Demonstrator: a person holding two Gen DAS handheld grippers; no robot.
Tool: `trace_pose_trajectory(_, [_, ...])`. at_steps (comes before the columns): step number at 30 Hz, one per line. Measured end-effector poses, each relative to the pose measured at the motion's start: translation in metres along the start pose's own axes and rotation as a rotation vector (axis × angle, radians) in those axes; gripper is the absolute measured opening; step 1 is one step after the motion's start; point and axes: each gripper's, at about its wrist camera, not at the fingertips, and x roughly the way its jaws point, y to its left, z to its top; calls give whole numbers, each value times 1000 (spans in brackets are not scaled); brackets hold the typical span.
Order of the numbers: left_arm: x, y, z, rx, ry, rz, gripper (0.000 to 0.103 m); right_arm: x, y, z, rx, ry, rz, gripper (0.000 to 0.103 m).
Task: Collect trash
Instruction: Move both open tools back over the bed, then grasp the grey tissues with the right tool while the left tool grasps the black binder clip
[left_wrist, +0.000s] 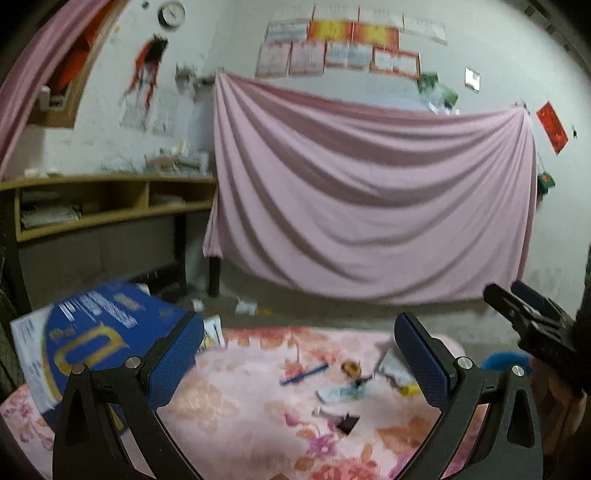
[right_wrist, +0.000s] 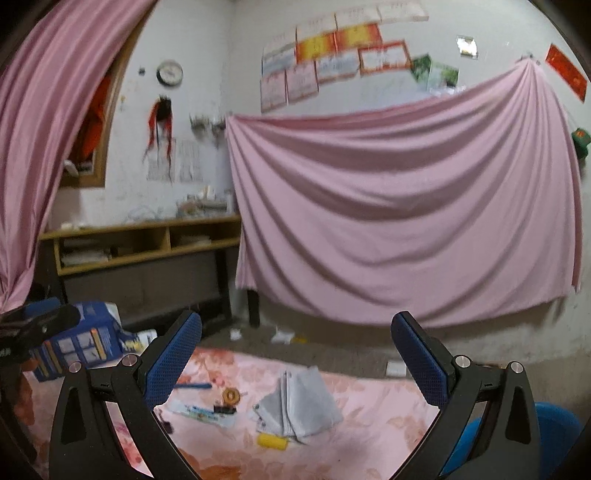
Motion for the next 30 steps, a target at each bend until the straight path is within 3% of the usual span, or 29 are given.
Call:
trace_pose_trajectory(7, [41, 3, -16, -47, 222, -74, 100, 37, -10, -18, 12, 201, 5, 102])
trace_pose_trajectory(11, [58, 0, -26, -54, 325, -129, 97, 62, -13, -29, 18, 331, 11, 93])
trace_pose_trajectory(15, [77, -8, -35, -40, 440, -194, 74, 84, -16, -41, 36, 451, 37, 84])
trace_pose_trajectory(20, [96, -12, -47, -51, 556, -274, 62, 105, -21, -52, 65, 570, 42, 80])
trace_pose_trajectory(26, [106, -20, -55, -27, 622, -289, 48, 121, -22, -61, 77, 665, 60, 77])
trace_pose_trajectory(28, [110, -24, -57, -5, 644, -282, 38, 122, -20, -62, 69, 678, 68, 69])
trace_pose_trajectory(30, [111, -26, -59, 9, 651, -279, 36, 122, -22, -63, 68, 689, 80, 58])
